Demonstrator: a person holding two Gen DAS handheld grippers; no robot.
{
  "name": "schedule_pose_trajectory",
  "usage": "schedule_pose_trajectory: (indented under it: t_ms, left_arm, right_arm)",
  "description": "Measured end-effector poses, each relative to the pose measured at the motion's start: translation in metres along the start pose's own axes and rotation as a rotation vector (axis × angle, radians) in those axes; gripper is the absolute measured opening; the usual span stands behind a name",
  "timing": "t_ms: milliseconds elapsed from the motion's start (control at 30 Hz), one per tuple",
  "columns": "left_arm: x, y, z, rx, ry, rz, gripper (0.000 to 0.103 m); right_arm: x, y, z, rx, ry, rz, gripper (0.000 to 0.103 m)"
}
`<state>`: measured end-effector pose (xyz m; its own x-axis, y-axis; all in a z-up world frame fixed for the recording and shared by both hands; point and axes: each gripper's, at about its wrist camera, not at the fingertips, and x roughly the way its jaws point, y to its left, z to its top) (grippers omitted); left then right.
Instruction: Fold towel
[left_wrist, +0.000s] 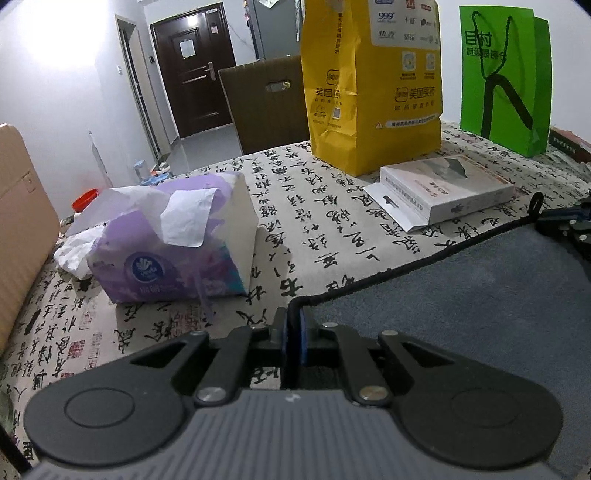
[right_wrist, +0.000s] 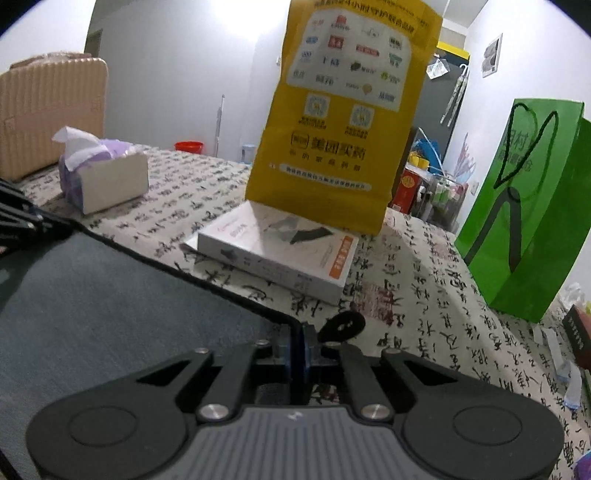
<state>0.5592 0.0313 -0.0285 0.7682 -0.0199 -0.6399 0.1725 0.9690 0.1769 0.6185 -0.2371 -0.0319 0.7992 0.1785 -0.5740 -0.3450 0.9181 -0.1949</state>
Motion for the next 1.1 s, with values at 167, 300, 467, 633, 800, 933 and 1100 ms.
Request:
schedule_pose_trajectory:
  t_ms: [167,300,467,633,800,933,1100]
  left_arm:
    - [0.0,0.0,0.001,0.007,0.005,0.018,0.018]
    - [-0.005,0.002,0.002,0.006,0.01,0.05,0.054]
    - [-0.023,0.003,0.002,0.009,0.006,0.065,0.074]
    - [-0.049,0.005,0.004,-0.004,-0.004,0.072,0.078]
    - [-0.079,0.003,0.002,-0.024,-0.013,0.087,0.08]
    - [-0.104,-0.001,-0.003,-0.026,-0.02,0.089,0.08]
    - [-0.137,-0.003,-0.015,-0.048,-0.035,0.087,0.083]
  right_arm:
    - [0.0,-0.004,0.0,0.015,-0.003,-0.007,0.018]
    - [-0.003,-0.006,0.001,0.019,-0.003,-0.009,0.025]
    - [-0.019,-0.006,0.005,0.014,-0.015,-0.01,0.032]
    - [-0.04,-0.003,0.011,0.003,-0.028,-0.012,0.038]
    - [-0.067,0.003,0.013,-0.008,-0.037,-0.012,0.055]
    - [-0.09,0.008,0.011,-0.006,-0.042,-0.007,0.057]
    - [-0.12,0.015,0.003,0.014,-0.059,0.002,0.059]
